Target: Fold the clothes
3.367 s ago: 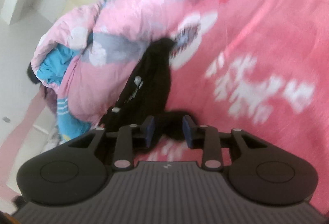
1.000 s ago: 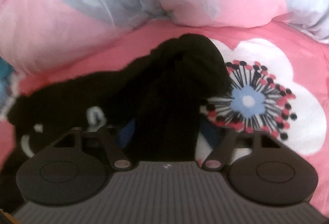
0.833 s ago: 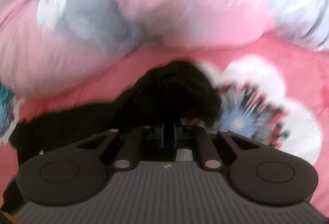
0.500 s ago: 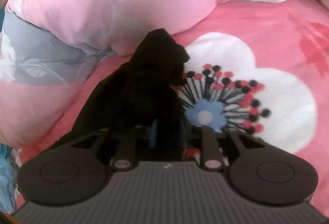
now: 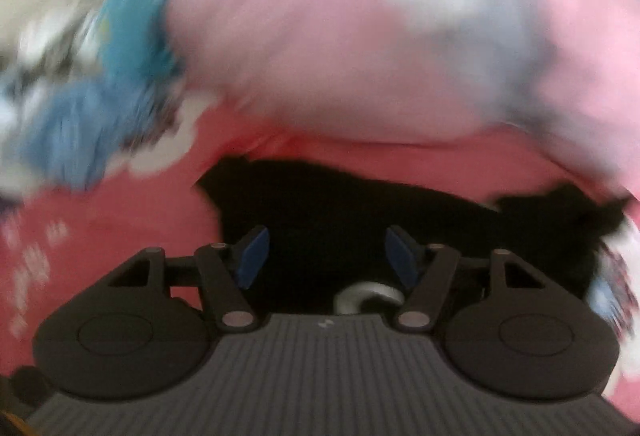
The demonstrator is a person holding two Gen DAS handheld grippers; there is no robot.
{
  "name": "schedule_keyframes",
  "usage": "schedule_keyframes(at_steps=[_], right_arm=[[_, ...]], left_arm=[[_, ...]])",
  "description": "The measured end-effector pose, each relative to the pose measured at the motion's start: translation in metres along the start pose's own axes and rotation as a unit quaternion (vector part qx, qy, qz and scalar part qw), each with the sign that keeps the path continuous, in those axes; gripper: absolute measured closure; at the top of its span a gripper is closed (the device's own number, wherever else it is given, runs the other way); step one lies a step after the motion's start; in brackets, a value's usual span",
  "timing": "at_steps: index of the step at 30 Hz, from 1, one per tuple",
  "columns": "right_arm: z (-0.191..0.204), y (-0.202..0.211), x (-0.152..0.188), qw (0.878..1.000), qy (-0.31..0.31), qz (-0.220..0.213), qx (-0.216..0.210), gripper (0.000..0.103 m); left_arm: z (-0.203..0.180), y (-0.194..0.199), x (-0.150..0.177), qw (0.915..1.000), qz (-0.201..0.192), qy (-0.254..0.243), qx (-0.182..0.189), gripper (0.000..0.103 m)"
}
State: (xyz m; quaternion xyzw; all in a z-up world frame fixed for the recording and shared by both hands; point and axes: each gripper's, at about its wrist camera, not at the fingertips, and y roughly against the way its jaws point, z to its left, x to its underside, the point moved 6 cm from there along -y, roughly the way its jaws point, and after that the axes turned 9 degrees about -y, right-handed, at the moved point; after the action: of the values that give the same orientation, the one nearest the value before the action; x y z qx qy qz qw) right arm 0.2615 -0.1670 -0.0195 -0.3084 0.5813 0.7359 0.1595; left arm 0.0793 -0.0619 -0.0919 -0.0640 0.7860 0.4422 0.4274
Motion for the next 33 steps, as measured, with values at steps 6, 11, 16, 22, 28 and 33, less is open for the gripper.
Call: schedule_keyframes(at_steps=[6,11,16,22,28,33], right_arm=[[0.054,-0.075,0.01,0.995,0.077,0.062,0.032,0.05],[0.055,-0.065,-0.014,0.997,0.065,-0.007,0.042,0.094],[0.064,-0.029,-0.079,0.991,0.056,-0.123,0.014,0.094],[0.069,-0.046,-0.127,0.982,0.057,-0.178,0.007,0.094],[0.065,-0.084,-0.127,0.982,0.049,-0.185,-0.008,0.09],[0.058,-0.065,-0.125,0.985,0.054,-0.163,0.021,0.041]], left_arm=[[0.002,0.004,0.001,0.9999,0.004,0.011,0.005,0.039],[0.004,0.006,0.0,0.9996,0.01,0.023,0.009,0.039],[0.005,0.006,-0.002,0.9995,0.012,0.027,0.011,0.039],[0.004,0.006,-0.001,0.9997,0.013,0.019,0.009,0.039],[0.002,0.005,-0.002,0.9997,0.013,0.014,0.014,0.037],[0.006,0.009,-0.004,0.9992,0.011,0.029,0.026,0.037]])
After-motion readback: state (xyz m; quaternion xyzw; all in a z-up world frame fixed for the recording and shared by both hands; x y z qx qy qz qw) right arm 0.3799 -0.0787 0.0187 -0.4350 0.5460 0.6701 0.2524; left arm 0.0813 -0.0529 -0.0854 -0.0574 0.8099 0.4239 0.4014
